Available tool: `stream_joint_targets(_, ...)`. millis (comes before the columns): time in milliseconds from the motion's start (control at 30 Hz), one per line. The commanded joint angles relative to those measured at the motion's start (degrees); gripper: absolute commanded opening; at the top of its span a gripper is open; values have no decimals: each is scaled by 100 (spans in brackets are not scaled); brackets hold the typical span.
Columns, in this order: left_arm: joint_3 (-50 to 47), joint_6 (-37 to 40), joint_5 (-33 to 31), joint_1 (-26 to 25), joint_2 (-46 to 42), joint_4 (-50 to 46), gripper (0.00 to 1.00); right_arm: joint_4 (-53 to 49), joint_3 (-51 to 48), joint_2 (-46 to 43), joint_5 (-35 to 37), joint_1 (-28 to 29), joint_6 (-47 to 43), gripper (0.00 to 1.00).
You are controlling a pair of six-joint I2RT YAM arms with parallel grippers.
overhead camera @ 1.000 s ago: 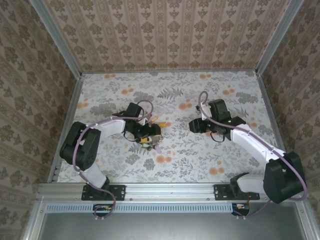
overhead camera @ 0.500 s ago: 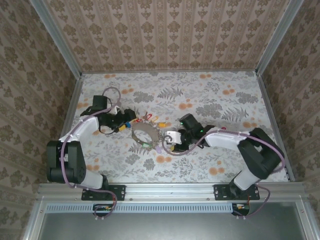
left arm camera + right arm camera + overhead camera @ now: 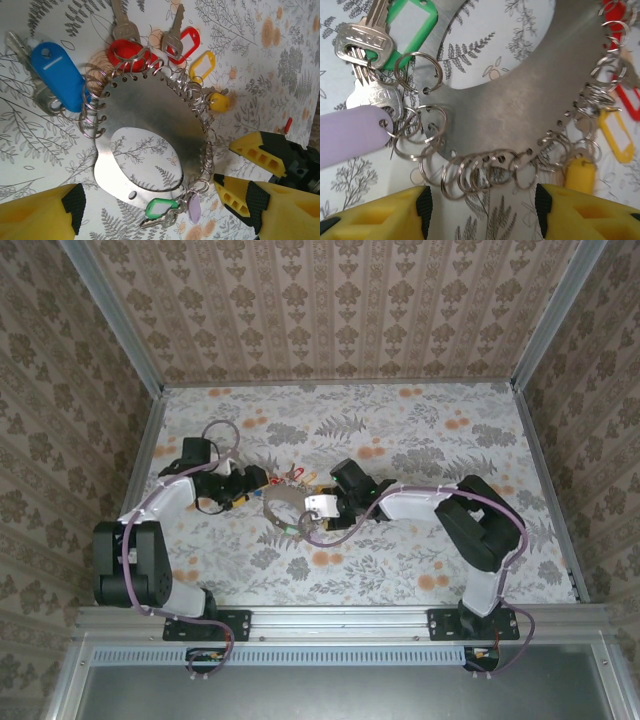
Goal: Put the keys on the keyring
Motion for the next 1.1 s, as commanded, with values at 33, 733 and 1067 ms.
stream_joint_targets(33,34,242,-39,69,-147,9,86,-350,385,269,449,70,86,54)
stream_joint_targets(733,-50,245,-83,91,-226,-2,86,454,66,130,487,64,345,32)
stream_joint_targets(1067,-56,219,-83,87,-217,16,86,686,-7,108,547,82,288,24)
